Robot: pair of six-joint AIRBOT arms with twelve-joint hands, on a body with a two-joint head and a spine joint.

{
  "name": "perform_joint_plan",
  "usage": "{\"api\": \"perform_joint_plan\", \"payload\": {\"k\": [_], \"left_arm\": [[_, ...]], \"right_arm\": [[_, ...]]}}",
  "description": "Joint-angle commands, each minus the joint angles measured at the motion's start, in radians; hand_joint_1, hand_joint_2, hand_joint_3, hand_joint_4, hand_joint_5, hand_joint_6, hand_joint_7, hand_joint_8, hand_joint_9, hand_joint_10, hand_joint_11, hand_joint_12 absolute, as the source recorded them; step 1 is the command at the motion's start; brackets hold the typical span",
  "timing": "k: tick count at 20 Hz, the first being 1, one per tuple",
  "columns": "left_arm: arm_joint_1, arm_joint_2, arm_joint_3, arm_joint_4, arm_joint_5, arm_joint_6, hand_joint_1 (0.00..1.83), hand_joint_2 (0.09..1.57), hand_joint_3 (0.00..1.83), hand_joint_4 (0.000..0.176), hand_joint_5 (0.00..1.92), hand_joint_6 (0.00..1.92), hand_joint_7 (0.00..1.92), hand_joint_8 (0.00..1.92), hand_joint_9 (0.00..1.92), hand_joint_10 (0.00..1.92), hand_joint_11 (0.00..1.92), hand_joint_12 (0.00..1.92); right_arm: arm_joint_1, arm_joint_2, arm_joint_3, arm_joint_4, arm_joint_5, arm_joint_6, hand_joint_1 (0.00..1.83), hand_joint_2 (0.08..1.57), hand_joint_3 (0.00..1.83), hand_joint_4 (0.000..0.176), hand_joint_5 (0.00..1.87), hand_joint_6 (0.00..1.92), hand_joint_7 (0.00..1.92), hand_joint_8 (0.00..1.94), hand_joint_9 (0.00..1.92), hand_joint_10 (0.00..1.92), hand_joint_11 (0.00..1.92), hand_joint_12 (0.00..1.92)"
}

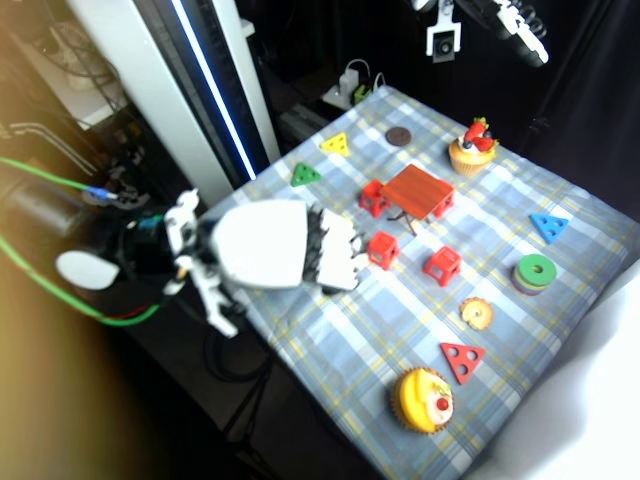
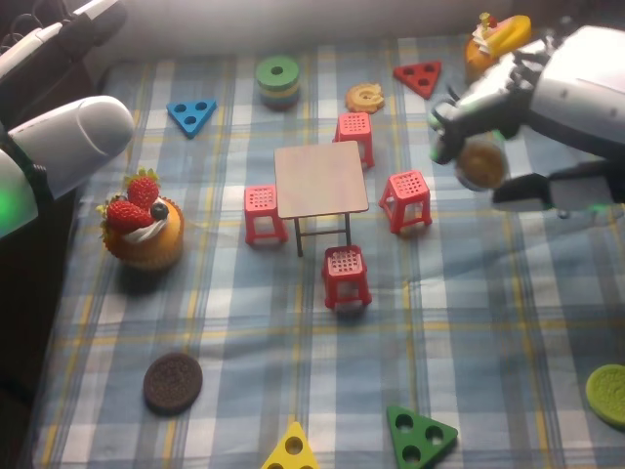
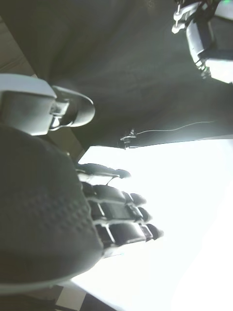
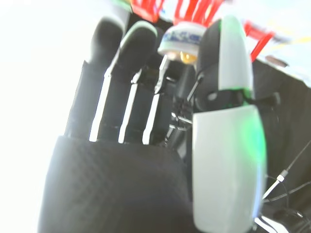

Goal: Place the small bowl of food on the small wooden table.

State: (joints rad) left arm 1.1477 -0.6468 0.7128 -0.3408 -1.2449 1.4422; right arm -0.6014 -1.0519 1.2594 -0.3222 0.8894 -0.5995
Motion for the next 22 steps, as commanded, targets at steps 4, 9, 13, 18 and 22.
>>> {"api": "perform_joint_plan", "payload": {"k": [4,9,13,18,22], "left_arm": [[-0.015,-0.006,0.010,0.005,-0.114,-0.008,0.00,1.15,0.00,0.162,0.11,0.01,0.03,0.00,0.02,0.00,0.00,0.00],[-0.017,-0.007,0.012,0.003,-0.109,-0.008,0.00,1.15,0.00,0.176,0.08,0.00,0.02,0.00,0.02,0.00,0.00,0.00],[-0.021,-0.010,0.015,0.003,-0.103,-0.008,0.00,1.15,0.00,0.166,0.08,0.00,0.02,0.00,0.01,0.00,0.00,0.00],[-0.027,-0.016,0.021,0.003,-0.095,-0.008,0.00,1.15,0.00,0.167,0.08,0.00,0.03,0.01,0.00,0.00,0.00,0.00],[-0.034,-0.022,0.028,0.003,-0.087,-0.008,0.00,1.17,0.01,0.157,0.09,0.01,0.01,0.00,0.00,0.00,0.00,0.00]], "right_arm": [[0.070,-0.036,0.017,-0.004,0.118,0.000,1.27,1.05,0.00,0.000,1.08,0.70,1.21,0.75,1.12,0.70,0.96,1.21],[0.117,-0.074,0.029,-0.018,0.117,0.001,1.25,1.05,0.00,0.032,1.13,0.76,1.11,0.77,0.97,0.57,0.54,1.30],[0.142,-0.092,0.034,-0.031,0.117,0.001,1.27,1.08,0.00,0.000,1.28,0.22,0.96,1.26,0.78,1.36,0.53,1.76],[0.172,-0.131,0.041,-0.066,0.101,0.001,1.27,1.05,0.00,0.000,1.38,0.14,0.97,1.16,0.73,1.29,0.45,1.78],[0.188,-0.162,0.049,-0.091,0.090,0.015,1.26,1.01,0.00,0.002,1.39,0.18,1.14,0.82,0.88,1.02,0.54,1.59]]}}
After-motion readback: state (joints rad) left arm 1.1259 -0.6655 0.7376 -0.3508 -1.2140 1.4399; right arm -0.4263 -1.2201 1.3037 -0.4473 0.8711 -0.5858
